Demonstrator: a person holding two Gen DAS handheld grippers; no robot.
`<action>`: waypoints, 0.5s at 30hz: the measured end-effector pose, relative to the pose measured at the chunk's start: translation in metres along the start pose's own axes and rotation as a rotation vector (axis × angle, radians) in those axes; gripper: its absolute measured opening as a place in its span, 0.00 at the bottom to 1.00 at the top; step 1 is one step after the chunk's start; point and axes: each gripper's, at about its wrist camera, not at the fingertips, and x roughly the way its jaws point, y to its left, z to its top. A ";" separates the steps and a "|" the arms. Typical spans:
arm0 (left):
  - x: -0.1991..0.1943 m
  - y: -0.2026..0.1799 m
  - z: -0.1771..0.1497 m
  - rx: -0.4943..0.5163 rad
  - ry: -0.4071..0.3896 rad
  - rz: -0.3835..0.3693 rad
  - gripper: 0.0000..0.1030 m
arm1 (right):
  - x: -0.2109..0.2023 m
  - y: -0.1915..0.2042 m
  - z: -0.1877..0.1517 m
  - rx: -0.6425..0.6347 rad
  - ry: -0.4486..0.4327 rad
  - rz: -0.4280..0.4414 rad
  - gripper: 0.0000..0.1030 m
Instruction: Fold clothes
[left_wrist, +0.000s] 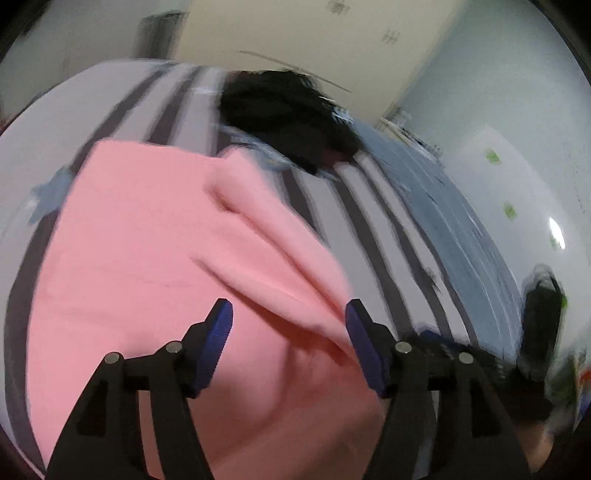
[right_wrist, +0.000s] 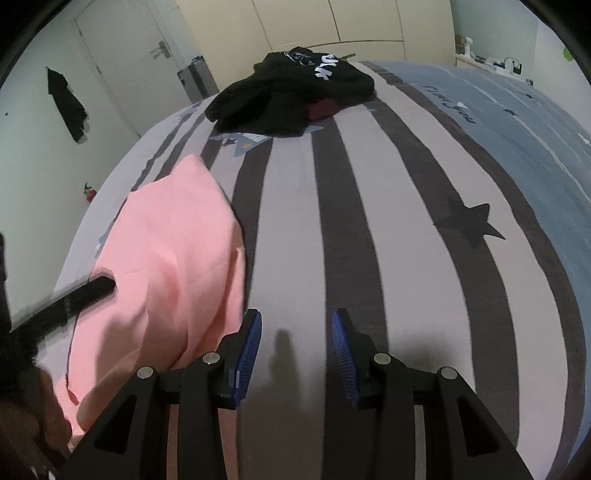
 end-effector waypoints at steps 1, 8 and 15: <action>0.007 0.012 0.007 -0.045 0.009 0.009 0.59 | 0.001 0.002 0.000 0.000 0.000 0.006 0.35; 0.059 0.024 0.029 -0.071 0.120 -0.050 0.48 | 0.002 0.013 0.003 -0.017 0.000 0.027 0.35; 0.060 -0.016 0.055 0.105 0.079 -0.054 0.04 | 0.000 0.011 0.006 -0.011 -0.011 0.024 0.35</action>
